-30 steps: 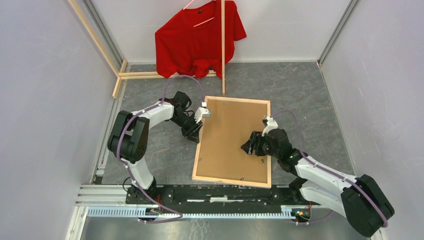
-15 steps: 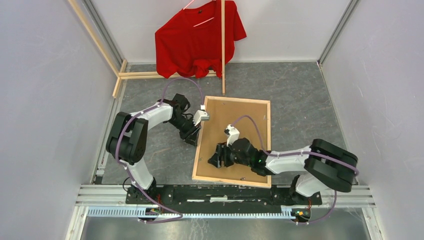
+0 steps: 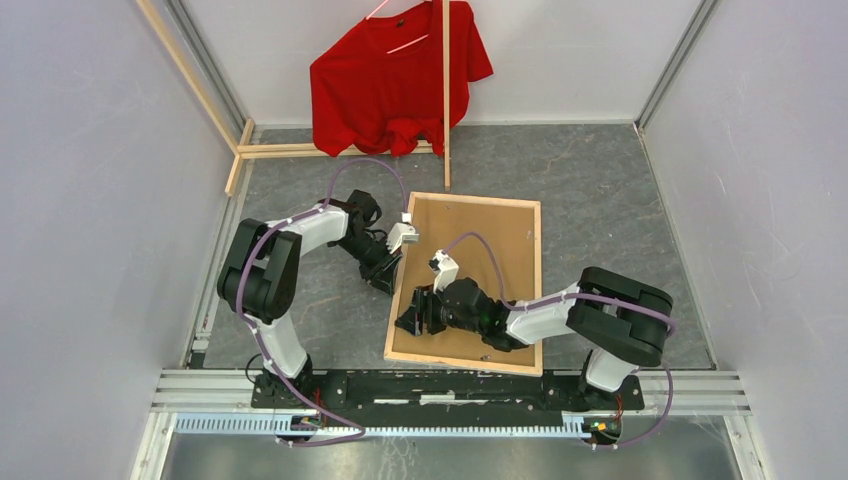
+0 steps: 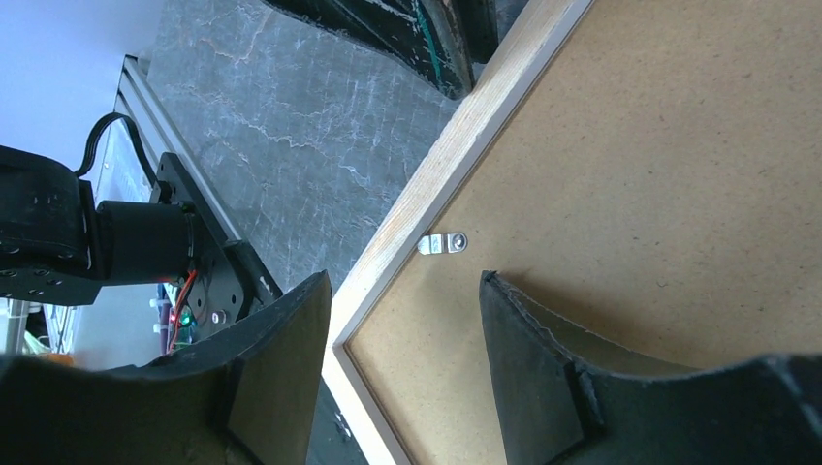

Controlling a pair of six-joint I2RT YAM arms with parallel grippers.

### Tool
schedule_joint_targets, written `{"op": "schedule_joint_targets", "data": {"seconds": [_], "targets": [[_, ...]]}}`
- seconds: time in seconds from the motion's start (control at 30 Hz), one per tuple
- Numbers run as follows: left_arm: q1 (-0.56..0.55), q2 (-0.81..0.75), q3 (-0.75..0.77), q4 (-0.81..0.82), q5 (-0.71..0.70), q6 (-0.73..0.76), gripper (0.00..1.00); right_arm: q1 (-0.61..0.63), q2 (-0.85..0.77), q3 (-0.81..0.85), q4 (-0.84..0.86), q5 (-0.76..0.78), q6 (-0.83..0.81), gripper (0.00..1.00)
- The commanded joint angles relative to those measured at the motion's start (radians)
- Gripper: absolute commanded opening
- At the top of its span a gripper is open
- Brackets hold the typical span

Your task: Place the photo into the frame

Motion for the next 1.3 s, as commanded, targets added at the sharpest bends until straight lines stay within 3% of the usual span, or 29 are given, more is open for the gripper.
{"op": "schedule_joint_targets", "data": {"seconds": [0.0,1.27], "targets": [[0.001,0.010,0.024,0.007,0.013,0.011,0.27,0.013,0.010,0.028,0.044,-0.003,0.014,0.64],[0.002,-0.018,0.017,0.016,-0.015,0.006,0.20,0.024,0.108,0.122,0.013,-0.012,-0.005,0.59]]}}
